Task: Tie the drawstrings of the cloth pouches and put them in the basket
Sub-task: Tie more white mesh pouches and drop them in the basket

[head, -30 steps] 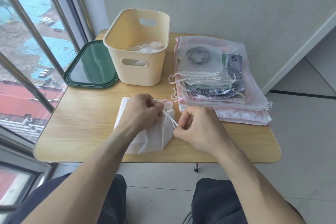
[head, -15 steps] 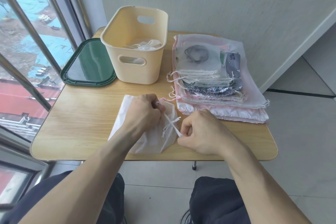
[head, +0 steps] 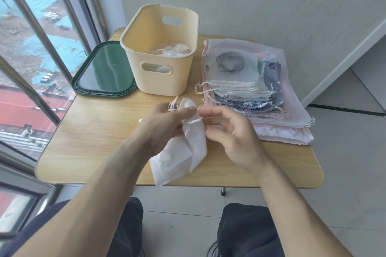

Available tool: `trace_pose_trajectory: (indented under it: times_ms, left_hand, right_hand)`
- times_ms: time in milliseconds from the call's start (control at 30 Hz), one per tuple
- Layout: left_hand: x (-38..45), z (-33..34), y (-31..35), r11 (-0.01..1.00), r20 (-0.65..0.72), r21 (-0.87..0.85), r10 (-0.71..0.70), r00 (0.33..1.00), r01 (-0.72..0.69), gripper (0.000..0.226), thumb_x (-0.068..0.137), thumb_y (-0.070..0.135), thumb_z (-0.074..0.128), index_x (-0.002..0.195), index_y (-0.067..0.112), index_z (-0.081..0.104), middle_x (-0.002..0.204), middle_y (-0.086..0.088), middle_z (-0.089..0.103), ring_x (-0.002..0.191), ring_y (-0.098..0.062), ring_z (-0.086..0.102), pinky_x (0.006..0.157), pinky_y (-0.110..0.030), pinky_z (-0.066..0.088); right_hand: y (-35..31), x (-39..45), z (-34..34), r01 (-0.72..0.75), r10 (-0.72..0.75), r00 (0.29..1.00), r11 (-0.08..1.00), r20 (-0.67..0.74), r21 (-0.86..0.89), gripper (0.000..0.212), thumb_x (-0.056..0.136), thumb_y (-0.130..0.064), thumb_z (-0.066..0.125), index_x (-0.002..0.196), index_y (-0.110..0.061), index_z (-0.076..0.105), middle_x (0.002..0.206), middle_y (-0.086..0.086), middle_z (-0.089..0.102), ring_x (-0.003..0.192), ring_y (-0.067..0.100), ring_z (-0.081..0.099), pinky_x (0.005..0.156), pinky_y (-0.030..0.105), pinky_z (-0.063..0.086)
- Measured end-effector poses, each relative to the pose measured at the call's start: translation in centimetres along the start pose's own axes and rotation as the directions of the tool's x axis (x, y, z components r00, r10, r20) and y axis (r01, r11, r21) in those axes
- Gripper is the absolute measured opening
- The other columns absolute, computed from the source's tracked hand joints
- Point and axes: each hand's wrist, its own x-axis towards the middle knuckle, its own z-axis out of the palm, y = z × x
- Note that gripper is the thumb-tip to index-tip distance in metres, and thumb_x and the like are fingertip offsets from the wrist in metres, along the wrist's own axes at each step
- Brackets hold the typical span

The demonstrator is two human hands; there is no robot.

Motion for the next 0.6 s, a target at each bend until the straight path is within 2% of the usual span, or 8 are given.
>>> trace_pose_trajectory:
  times_ms: [67,133,200,267,367,433,533,600]
  left_hand:
    - [-0.2,0.2,0.6,0.985,0.034,-0.158,0.078,0.996,-0.072,0.011,0.093,0.004,0.06,0.085,0.001,0.067,0.076,-0.009,0.068,0.07,-0.021,0.066,0.065,-0.03,0.054]
    - [-0.5,0.6,0.9,0.947,0.137,-0.306,0.15,0.979,-0.102,0.029,0.093,-0.004,0.05,0.073,0.005,0.069,0.071,-0.007,0.067,0.067,-0.018,0.065,0.066,-0.027,0.054]
    - [-0.8,1.0,1.1,0.919,0.238,-0.382,0.196,0.951,-0.094,0.029,0.09,-0.005,0.041,0.082,0.003,0.067,0.078,-0.009,0.07,0.072,-0.019,0.067,0.067,-0.027,0.055]
    - [-0.9,1.2,0.9,0.915,0.243,-0.391,0.207,0.948,-0.099,0.023,0.086,-0.004,0.042,0.089,0.002,0.064,0.081,-0.009,0.069,0.073,-0.02,0.066,0.065,-0.026,0.055]
    - [-0.6,1.1,0.7,0.93,0.167,-0.355,0.167,0.972,-0.099,0.025,0.076,0.004,0.052,0.1,0.002,0.059,0.087,-0.014,0.065,0.076,-0.024,0.064,0.067,-0.029,0.055]
    - [-0.8,1.1,0.8,0.957,0.117,-0.267,0.147,0.982,-0.112,0.031,0.076,0.006,0.056,0.106,0.002,0.059,0.088,-0.014,0.065,0.077,-0.025,0.065,0.064,-0.029,0.055]
    - [-1.2,1.0,0.6,0.988,-0.055,-0.013,0.152,0.987,-0.153,0.018,0.084,0.007,0.066,0.101,0.005,0.062,0.083,-0.007,0.07,0.072,-0.021,0.066,0.06,-0.028,0.054]
    - [-1.2,0.9,0.2,0.963,-0.186,0.22,0.196,0.963,-0.154,0.025,0.085,0.022,0.072,0.106,0.011,0.063,0.093,-0.005,0.071,0.077,-0.017,0.067,0.066,-0.029,0.056]
  right_hand:
    - [0.2,0.4,0.2,-0.063,0.065,0.989,0.998,-0.134,0.016,0.021,0.09,-0.008,0.062,0.109,-0.016,0.066,0.107,0.0,0.074,0.092,0.013,0.071,0.076,0.023,0.056]
    - [0.2,0.8,0.2,-0.186,0.198,0.979,0.966,-0.053,0.178,0.027,0.094,-0.029,0.059,0.116,-0.013,0.064,0.107,0.005,0.073,0.089,0.017,0.069,0.064,0.019,0.051]
    - [0.1,1.0,0.0,-0.287,0.232,0.956,0.873,0.182,0.395,0.044,0.096,-0.044,0.053,0.126,-0.015,0.065,0.112,0.007,0.072,0.099,0.02,0.068,0.077,0.027,0.053]
    - [-0.2,0.9,0.0,-0.351,0.211,0.924,0.798,0.319,0.49,0.043,0.096,-0.046,0.05,0.124,-0.021,0.071,0.114,0.007,0.07,0.102,0.02,0.067,0.088,0.032,0.053]
    - [0.5,1.4,-0.2,-0.37,0.225,0.924,0.73,0.31,0.575,0.045,0.094,-0.034,0.061,0.132,-0.01,0.065,0.128,0.017,0.064,0.116,0.028,0.062,0.105,0.046,0.045]
    - [1.0,1.6,-0.5,-0.319,0.239,0.948,0.746,0.212,0.585,0.046,0.091,-0.023,0.067,0.133,-0.003,0.063,0.13,0.021,0.063,0.118,0.031,0.061,0.105,0.045,0.046]
    - [1.0,1.6,-0.9,-0.221,0.256,0.967,0.802,0.014,0.556,0.038,0.087,-0.008,0.069,0.124,-0.001,0.067,0.11,0.017,0.072,0.093,0.027,0.07,0.07,0.032,0.059]
    - [0.7,1.5,-1.1,-0.185,0.253,0.965,0.85,-0.074,0.493,0.032,0.091,-0.004,0.066,0.123,-0.003,0.067,0.099,0.014,0.073,0.071,0.023,0.069,0.039,0.022,0.045]
